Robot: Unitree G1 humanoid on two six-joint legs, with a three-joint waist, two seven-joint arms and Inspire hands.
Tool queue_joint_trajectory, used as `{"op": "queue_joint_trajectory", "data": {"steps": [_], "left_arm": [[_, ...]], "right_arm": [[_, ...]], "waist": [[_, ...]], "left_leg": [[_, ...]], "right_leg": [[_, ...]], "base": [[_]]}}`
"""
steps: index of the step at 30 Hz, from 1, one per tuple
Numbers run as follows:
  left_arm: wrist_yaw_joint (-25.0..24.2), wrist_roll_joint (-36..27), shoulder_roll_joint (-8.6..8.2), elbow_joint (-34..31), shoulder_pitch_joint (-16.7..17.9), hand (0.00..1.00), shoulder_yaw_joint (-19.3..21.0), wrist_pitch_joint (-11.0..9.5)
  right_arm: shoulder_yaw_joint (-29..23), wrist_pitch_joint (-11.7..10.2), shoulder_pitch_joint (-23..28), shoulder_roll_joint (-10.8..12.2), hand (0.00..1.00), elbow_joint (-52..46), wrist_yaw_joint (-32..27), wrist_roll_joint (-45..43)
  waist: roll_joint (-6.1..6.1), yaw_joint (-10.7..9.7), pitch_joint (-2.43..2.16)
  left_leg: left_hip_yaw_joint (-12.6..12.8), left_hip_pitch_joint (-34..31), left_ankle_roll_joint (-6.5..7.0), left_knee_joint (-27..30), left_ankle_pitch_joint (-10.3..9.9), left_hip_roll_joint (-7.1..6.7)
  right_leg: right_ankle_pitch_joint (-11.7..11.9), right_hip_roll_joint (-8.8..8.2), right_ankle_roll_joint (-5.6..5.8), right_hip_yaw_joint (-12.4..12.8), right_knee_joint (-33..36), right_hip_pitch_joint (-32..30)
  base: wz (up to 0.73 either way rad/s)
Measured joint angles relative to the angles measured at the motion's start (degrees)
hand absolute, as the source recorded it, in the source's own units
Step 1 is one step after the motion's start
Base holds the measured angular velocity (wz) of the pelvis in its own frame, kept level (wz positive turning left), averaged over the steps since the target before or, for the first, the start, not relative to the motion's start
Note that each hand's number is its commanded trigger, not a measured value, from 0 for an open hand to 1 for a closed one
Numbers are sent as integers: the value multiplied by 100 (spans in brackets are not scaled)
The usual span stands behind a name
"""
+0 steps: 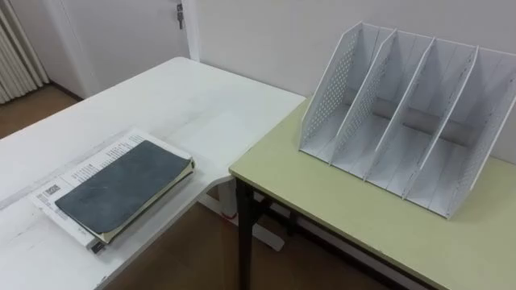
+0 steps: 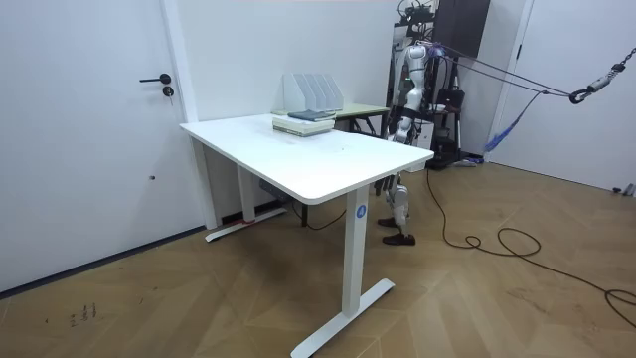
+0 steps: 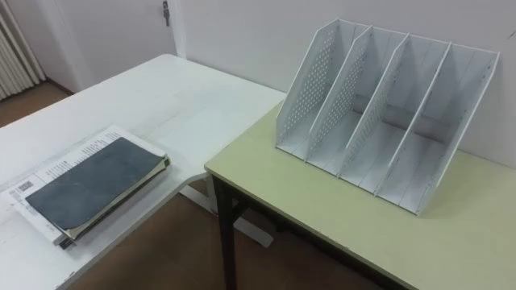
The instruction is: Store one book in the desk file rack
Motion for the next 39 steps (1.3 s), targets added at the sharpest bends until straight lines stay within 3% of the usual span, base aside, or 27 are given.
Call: {"op": "queue_joint_trajectory", "data": {"steps": [19,27,34,39], "left_arm": [[301,156,-6,-226,4,0,-168,-24],[493,1331,5,-755,-73,0,-638,-118],[641,2902,-30,-1855,-122,0,-938,-320],[739,3451,-4,-2666,-198,0,-1370,-421]], "right_arm": [[27,-46,0,41,0,-53,-192,116],[191,-297,-25,31,0,-130,-228,240],[222,-678,-100,5,0,-151,-308,205],[226,-708,-70,-44,0,-210,-352,191]], "waist": [[-70,0,2],[-38,-56,23],[-21,-154,30],[39,-233,39]], "left_leg": [[-7,11,0,-1,0,0],[-54,-26,0,16,0,-10],[-15,-23,0,17,1,-10],[18,-25,0,17,1,-12]], "right_leg": [[0,-1,0,4,0,12],[0,-9,1,-40,0,-2],[0,-4,2,-21,-7,-3],[0,-8,3,-10,-4,-11]], "base": [[0],[3],[0],[-2]]}}
